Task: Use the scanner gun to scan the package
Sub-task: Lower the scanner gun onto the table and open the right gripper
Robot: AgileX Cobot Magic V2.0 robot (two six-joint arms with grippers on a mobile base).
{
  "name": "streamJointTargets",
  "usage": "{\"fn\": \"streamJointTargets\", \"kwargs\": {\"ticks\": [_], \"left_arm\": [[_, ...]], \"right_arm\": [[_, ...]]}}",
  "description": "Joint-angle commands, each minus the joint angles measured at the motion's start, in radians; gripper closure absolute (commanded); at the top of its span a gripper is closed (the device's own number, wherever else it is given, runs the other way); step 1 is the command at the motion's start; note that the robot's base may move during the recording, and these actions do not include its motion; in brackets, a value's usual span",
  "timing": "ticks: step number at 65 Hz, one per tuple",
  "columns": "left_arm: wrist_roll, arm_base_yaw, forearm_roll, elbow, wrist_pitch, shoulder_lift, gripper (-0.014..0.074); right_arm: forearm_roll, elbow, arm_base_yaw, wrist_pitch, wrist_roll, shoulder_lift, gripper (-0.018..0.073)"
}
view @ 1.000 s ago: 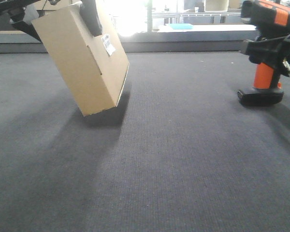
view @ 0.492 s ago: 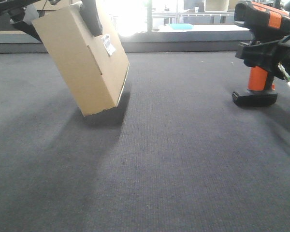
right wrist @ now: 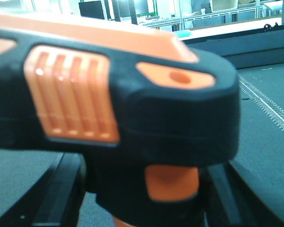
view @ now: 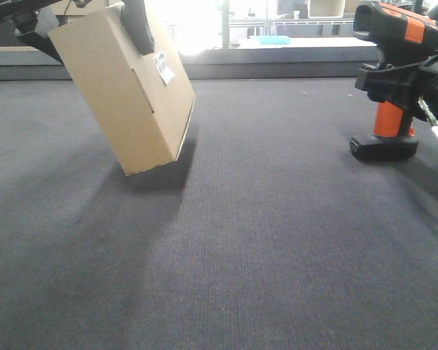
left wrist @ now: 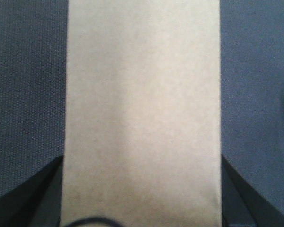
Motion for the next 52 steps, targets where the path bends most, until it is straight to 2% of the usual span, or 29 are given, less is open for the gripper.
{"fn": "streamJointTargets", "kwargs": {"ticks": [1, 24, 38, 52], "left_arm": [[0.003, -0.007, -0.001, -0.003, -0.026, -0.008, 0.0466], [0.003, -0.007, -0.001, -0.003, -0.030, -0.008, 0.0466], [0.003, -0.007, -0.001, -0.003, -0.030, -0.008, 0.0466], [0.003, -0.007, -0.001, -0.003, -0.030, -0.008, 0.0466]], "right_arm": [[-0.008, -0.002, -0.002, -0.030, 0.000, -0.003, 0.0188], [-0.005, 0.037, -0.002, -0.030, 0.000, -0.038, 0.0110], [-0.005, 0.047, -0.002, -0.030, 0.000, -0.038, 0.0015], [-0.005, 0.068, -0.002, -0.030, 0.000, -0.046, 0.0008]]}}
